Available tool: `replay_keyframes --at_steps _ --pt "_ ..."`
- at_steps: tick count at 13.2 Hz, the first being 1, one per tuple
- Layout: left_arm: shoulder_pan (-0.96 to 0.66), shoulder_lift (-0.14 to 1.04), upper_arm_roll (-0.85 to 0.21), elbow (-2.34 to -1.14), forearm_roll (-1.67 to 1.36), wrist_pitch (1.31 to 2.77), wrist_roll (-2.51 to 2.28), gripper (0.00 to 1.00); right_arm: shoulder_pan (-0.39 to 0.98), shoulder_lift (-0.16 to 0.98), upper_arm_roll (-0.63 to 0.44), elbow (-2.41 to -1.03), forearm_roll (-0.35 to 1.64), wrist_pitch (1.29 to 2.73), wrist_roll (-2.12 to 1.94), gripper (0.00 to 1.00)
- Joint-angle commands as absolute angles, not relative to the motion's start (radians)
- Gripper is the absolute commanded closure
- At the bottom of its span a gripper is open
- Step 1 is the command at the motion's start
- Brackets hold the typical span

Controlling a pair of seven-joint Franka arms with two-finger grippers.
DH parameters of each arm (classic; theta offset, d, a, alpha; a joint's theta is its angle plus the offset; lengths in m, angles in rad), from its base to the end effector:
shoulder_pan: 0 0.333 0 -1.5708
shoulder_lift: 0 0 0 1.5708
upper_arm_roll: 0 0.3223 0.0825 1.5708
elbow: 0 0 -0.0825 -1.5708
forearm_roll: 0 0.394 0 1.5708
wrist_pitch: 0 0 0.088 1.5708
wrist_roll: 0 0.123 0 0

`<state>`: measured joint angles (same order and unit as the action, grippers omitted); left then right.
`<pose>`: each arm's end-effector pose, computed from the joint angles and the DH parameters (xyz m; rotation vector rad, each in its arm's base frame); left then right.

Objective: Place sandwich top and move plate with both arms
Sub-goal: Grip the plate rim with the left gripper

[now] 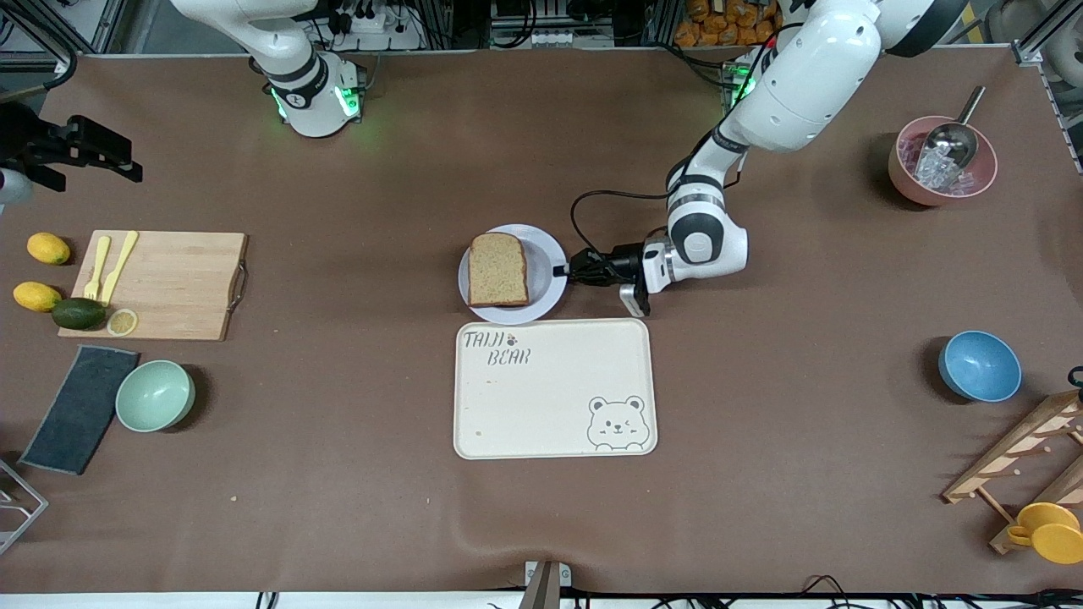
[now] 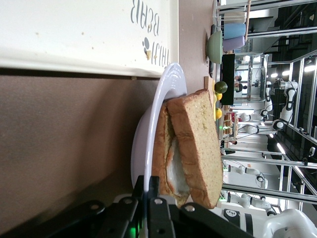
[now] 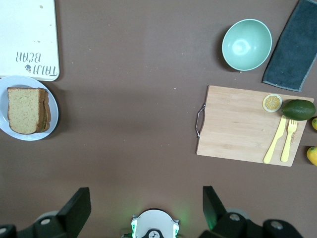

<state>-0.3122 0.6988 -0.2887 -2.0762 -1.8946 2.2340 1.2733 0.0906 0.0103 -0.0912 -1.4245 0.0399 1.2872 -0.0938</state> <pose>0.4357 -0.3612 0.0813 1.9072 -0.0382 -0.0013 0.5339 0.0057 0.6551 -3.0844 -0.1566 0.2252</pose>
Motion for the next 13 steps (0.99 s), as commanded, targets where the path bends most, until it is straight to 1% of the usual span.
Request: replay_keyframes --at_steps 1,13 --pt "-0.311 0.701 -0.293 -2.065 -1.936 2.247 1.31 1.0 0.092 -0.002 -0.091 -1.422 0.038 1.278 -0.084 0.0" --pt "-0.304 0.62 -0.333 -2.075 -2.04 2.247 1.312 1.0 0.091 -0.002 -0.092 -1.422 0.038 1.278 -0.084 0.0"
